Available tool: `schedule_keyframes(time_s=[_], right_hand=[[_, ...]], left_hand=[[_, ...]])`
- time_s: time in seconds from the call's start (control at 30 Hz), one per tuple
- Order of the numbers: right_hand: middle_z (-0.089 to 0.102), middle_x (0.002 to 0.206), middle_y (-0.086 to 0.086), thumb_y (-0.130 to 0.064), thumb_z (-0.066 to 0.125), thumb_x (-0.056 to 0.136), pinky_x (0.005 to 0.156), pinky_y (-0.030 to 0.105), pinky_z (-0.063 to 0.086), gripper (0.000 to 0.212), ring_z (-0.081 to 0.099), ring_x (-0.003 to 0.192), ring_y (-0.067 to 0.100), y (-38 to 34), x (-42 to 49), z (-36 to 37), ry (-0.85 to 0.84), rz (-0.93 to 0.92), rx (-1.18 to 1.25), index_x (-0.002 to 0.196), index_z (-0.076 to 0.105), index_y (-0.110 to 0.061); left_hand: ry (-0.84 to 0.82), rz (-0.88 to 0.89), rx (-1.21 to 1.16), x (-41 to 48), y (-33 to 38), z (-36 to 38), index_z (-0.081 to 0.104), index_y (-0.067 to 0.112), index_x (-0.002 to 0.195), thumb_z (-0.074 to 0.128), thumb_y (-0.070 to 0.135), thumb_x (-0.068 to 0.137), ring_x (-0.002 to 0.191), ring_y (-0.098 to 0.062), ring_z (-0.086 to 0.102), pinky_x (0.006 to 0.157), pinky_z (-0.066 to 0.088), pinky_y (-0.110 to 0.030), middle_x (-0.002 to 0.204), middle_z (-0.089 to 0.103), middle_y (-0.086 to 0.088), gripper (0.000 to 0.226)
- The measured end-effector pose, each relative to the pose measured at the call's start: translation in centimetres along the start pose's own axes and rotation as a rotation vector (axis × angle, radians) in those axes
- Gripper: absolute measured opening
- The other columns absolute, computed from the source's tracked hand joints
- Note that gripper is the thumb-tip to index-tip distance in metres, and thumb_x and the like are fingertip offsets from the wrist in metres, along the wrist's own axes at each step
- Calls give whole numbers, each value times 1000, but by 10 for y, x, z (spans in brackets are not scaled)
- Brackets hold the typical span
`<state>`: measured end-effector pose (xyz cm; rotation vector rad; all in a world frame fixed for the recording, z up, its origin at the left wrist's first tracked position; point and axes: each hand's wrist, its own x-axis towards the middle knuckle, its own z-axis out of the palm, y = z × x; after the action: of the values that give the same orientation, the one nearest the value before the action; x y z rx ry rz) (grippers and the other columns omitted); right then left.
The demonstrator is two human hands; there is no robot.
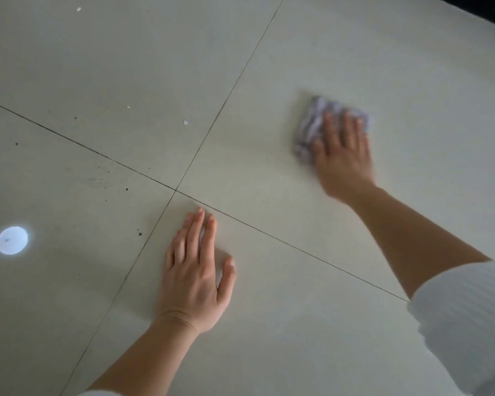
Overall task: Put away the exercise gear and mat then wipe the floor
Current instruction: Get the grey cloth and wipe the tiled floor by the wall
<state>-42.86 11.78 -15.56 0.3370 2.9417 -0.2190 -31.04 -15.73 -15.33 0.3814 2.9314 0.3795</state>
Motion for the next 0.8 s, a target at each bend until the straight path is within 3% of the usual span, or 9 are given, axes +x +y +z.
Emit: schedule_keyframes(time_s=[0.1, 0.17, 0.23, 0.4, 0.57, 0.67, 0.8], right_hand=[[-10, 160, 13, -46, 14, 101, 117, 39, -12, 59, -13, 146, 30, 30, -7, -13, -8, 431, 165, 154, -1, -22], [-11, 159, 15, -47, 11, 100, 117, 46, -12, 59, -15, 145, 36, 21, -4, -9, -40, 445, 166, 154, 0, -24], [-10, 159, 18, -49, 8, 97, 117, 50, -10, 61, -15, 144, 40, -8, -7, -3, -62, 262, 141, 154, 4, -26], [-17, 159, 7, -42, 17, 102, 116, 37, -16, 54, -21, 145, 27, -96, -75, 7, -136, -265, 85, 151, -4, -37], [-16, 160, -1, -44, 18, 103, 116, 33, -18, 50, -21, 145, 20, -78, -143, 20, -162, -465, 24, 150, 0, -41], [-18, 159, -4, -52, 8, 99, 119, 37, -10, 53, -21, 145, 17, -33, -187, 25, -152, -363, 4, 150, -5, -43], [-25, 156, -6, -63, -2, 91, 119, 38, -9, 59, -22, 145, 16, 55, -241, 20, -134, 21, -4, 145, -19, -46]], left_hand=[[21, 7, 13, 1, 0, 1, 33, 2, 143, 34, 41, 88, 137, -29, 26, 108, 21, -38, 153, 27, -14, 67], [31, 10, 20, 0, 0, 3, 32, 3, 143, 34, 41, 88, 136, -29, 25, 107, 20, -38, 153, 26, -14, 67], [38, 9, 17, 0, 0, 3, 31, 4, 143, 34, 41, 87, 137, -28, 24, 108, 20, -37, 154, 25, -13, 67], [92, 36, -90, 0, -2, 6, 31, 5, 140, 35, 33, 83, 139, -31, 25, 110, 23, -42, 153, 24, -15, 63], [205, 47, -342, -3, -6, 5, 29, -2, 141, 32, 24, 85, 131, -33, 32, 110, 21, -31, 145, 34, -23, 62], [231, -30, -446, -4, -4, 3, 29, 2, 142, 31, 18, 83, 131, -27, 41, 106, 27, -27, 143, 42, -16, 62], [165, -36, -286, -7, -5, -5, 22, 12, 146, 36, 15, 91, 131, -24, 44, 97, 41, -38, 147, 40, -5, 57]])
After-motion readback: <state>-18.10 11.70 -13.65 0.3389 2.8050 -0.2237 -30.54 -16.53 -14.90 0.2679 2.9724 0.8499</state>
